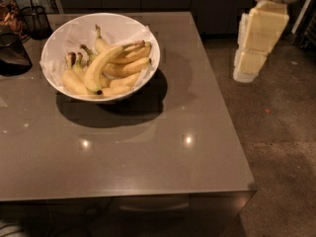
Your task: Pick banana from white bowl
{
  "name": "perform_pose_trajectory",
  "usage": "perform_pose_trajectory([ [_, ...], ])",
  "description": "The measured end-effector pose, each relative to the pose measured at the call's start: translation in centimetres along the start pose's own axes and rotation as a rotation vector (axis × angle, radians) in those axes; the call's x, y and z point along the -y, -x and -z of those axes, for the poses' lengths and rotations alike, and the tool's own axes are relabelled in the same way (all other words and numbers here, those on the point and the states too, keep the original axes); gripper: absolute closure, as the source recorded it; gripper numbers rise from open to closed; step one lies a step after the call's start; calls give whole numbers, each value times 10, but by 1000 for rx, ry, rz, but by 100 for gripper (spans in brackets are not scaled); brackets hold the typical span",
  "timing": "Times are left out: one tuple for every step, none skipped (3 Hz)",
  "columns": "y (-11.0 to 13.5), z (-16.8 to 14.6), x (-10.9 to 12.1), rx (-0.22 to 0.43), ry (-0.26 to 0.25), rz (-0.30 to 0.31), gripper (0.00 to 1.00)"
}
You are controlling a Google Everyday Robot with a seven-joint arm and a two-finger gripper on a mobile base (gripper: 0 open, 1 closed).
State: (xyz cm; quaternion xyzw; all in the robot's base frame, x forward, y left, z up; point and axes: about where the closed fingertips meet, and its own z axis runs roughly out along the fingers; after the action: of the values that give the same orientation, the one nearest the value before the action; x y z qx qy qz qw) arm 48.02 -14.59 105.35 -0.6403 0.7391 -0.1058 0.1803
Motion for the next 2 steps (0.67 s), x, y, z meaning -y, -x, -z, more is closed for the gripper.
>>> perform_pose_trajectory([
  [41,-2,19,-4,-26,73,0],
  [48,3,23,16,-58,79,0],
])
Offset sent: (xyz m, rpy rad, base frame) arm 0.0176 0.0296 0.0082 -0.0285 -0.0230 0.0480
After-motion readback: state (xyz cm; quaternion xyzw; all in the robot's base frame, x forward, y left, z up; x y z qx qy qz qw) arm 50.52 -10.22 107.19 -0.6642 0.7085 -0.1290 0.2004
